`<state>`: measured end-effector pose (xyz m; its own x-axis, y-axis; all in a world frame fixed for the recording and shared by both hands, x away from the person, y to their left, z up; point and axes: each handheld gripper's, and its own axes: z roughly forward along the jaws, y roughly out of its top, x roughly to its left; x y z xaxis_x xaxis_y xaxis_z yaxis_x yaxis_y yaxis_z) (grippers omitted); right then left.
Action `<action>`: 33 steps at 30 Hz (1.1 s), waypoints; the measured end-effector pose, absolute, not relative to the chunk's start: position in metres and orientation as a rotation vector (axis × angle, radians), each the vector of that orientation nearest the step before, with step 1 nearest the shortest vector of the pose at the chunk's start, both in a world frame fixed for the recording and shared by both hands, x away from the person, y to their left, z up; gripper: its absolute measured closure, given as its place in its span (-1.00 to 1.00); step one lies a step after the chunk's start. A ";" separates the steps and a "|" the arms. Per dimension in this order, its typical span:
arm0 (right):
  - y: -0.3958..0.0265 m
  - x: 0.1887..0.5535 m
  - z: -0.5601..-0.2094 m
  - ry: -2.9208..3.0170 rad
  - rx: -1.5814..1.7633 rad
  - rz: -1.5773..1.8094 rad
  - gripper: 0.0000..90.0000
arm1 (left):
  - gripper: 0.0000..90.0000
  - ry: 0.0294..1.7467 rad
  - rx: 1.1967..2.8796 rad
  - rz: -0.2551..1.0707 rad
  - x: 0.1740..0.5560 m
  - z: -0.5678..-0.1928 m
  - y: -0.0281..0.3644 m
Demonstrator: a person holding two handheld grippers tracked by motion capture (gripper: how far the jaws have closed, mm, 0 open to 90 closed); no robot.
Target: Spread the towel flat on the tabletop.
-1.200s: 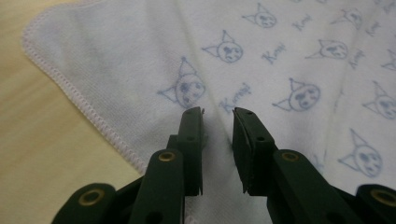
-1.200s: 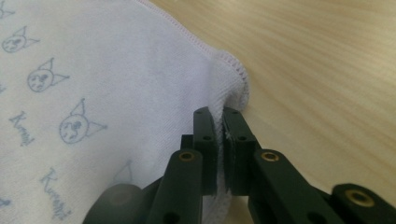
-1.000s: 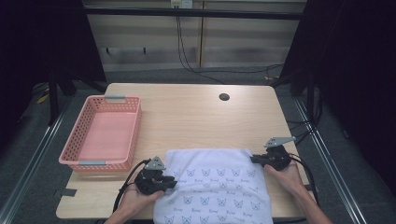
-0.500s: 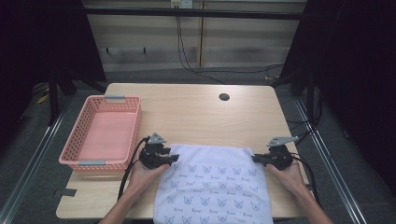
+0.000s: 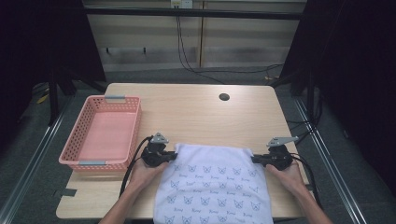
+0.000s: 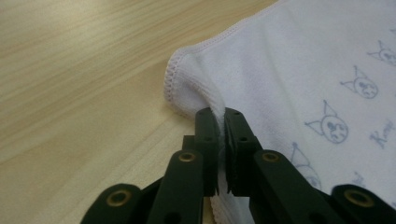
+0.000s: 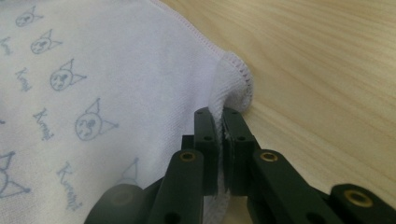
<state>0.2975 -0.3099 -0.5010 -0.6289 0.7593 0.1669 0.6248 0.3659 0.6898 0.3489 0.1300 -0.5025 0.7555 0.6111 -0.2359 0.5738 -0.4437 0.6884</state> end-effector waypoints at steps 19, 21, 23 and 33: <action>-0.324 0.336 -0.413 2.153 1.222 1.500 0.93 | 0.95 0.839 1.904 0.162 0.379 -0.413 0.153; -0.327 0.340 -0.402 2.128 1.216 1.517 0.93 | 0.95 0.829 1.895 0.189 0.384 -0.403 0.155; -0.329 0.345 -0.390 2.104 1.209 1.527 0.93 | 0.95 0.829 1.882 0.215 0.389 -0.393 0.156; -0.318 0.390 -0.355 2.073 1.198 1.509 0.93 | 0.95 0.839 1.796 0.266 0.415 -0.363 0.167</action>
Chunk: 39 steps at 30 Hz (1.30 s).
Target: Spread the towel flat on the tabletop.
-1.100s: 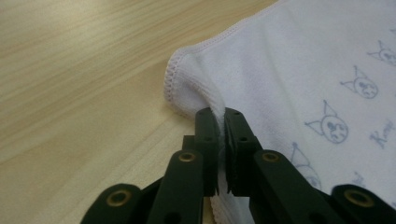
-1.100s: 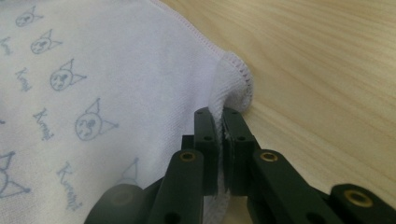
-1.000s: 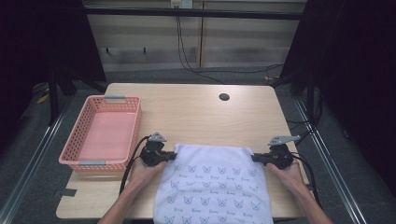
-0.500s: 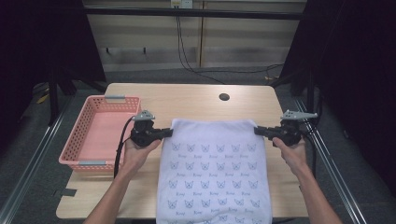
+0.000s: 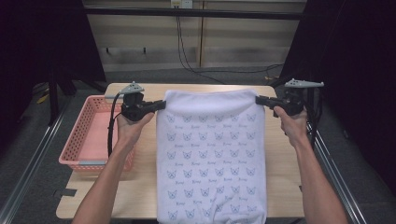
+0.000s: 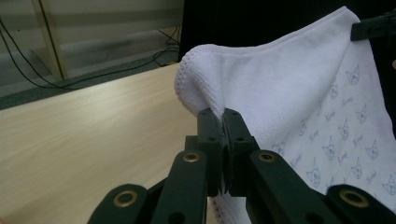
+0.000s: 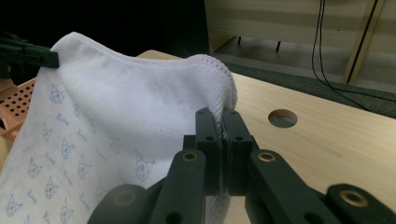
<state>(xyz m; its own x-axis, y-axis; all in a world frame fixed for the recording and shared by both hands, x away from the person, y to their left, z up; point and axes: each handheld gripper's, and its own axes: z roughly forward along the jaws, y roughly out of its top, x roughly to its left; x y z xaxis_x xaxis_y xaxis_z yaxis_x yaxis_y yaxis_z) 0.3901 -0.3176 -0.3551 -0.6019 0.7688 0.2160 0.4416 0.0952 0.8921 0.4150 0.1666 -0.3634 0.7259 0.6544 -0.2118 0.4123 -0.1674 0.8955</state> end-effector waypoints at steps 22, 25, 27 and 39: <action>-0.315 0.369 -0.325 2.071 1.073 1.566 0.94 | 0.95 0.760 1.774 0.302 0.390 -0.343 0.180; -0.315 0.345 -0.332 2.116 1.043 1.550 0.94 | 0.95 0.733 1.797 0.287 0.367 -0.346 0.178; -0.314 0.327 -0.337 2.151 1.028 1.527 0.94 | 0.95 0.722 1.845 0.289 0.352 -0.350 0.176; -0.313 0.233 -0.413 2.359 1.100 1.494 0.94 | 0.95 0.729 1.927 0.098 0.264 -0.420 0.185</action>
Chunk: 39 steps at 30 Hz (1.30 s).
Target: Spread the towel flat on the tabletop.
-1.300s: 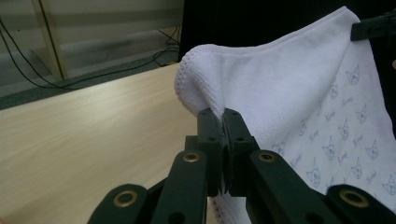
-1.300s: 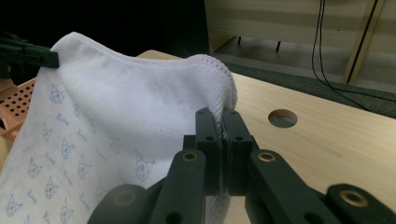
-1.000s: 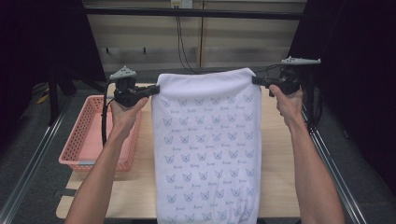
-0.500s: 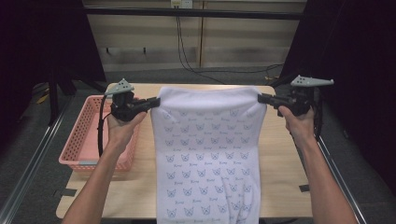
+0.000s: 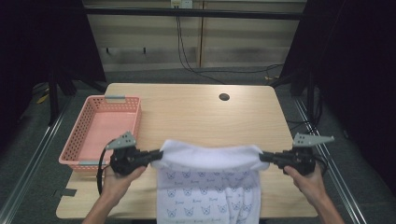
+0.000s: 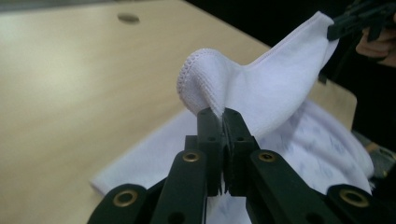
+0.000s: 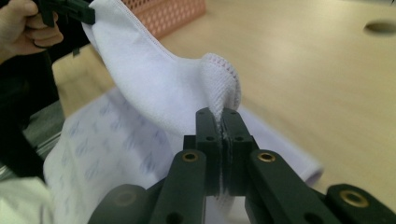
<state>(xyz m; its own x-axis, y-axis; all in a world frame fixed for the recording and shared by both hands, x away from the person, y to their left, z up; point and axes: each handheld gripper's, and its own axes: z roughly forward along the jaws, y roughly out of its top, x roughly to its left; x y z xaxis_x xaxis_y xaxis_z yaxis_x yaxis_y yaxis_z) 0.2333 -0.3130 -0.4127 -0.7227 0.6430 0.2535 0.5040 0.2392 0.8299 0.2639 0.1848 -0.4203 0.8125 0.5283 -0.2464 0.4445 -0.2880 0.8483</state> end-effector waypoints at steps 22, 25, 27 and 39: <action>-0.290 0.209 -0.492 2.638 1.260 1.166 0.93 | 0.94 0.817 2.244 0.020 0.254 -0.492 0.163; -0.293 0.215 -0.493 2.620 1.272 1.146 0.93 | 0.95 0.843 2.220 0.041 0.271 -0.494 0.161; -0.296 0.221 -0.493 2.603 1.286 1.136 0.93 | 0.94 0.856 2.212 0.043 0.283 -0.495 0.159; -0.306 0.277 -0.496 2.429 1.368 1.079 0.93 | 0.95 0.955 2.188 0.140 0.346 -0.496 0.134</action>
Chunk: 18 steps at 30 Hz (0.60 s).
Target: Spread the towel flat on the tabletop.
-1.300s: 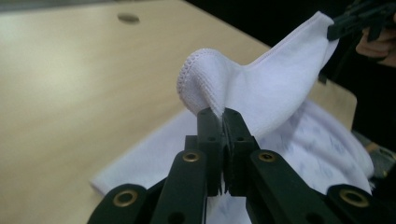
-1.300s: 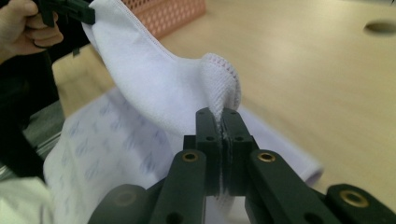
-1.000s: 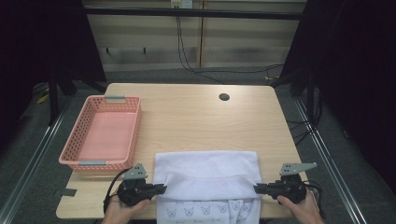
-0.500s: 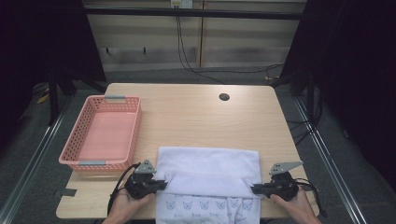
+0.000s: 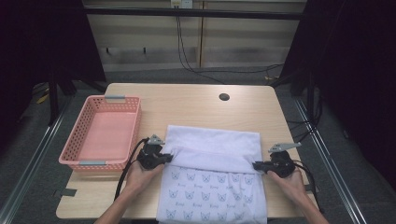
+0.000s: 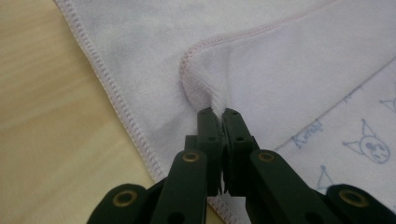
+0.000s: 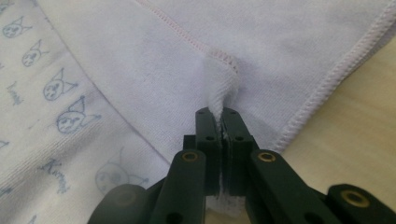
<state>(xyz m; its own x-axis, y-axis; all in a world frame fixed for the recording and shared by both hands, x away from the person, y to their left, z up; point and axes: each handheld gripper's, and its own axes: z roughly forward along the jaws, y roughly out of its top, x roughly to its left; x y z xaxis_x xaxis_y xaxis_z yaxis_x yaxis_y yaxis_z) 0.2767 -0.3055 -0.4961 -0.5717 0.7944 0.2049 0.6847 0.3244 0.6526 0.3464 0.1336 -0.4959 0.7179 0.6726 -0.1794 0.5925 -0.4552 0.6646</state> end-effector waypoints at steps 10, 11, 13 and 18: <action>-0.313 0.320 -0.500 2.341 1.407 1.076 0.93 | 0.95 1.011 2.176 0.199 0.389 -0.497 0.119; -0.314 0.324 -0.500 2.333 1.416 1.078 0.93 | 0.94 1.017 2.175 0.193 0.392 -0.497 0.118; -0.313 0.332 -0.500 2.328 1.408 1.059 0.93 | 0.94 1.024 2.169 0.174 0.397 -0.496 0.119; -0.309 0.354 -0.501 2.303 1.430 1.057 0.94 | 0.94 1.054 2.153 0.190 0.411 -0.497 0.122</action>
<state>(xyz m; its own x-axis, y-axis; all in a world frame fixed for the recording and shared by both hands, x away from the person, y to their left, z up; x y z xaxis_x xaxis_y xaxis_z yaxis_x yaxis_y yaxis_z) 0.3543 -0.3086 -0.5010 -0.4966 0.8511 0.1701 0.6839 0.2631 0.6805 0.4108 0.1221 -0.4974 0.6547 0.7363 -0.1712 0.6300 -0.4064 0.6618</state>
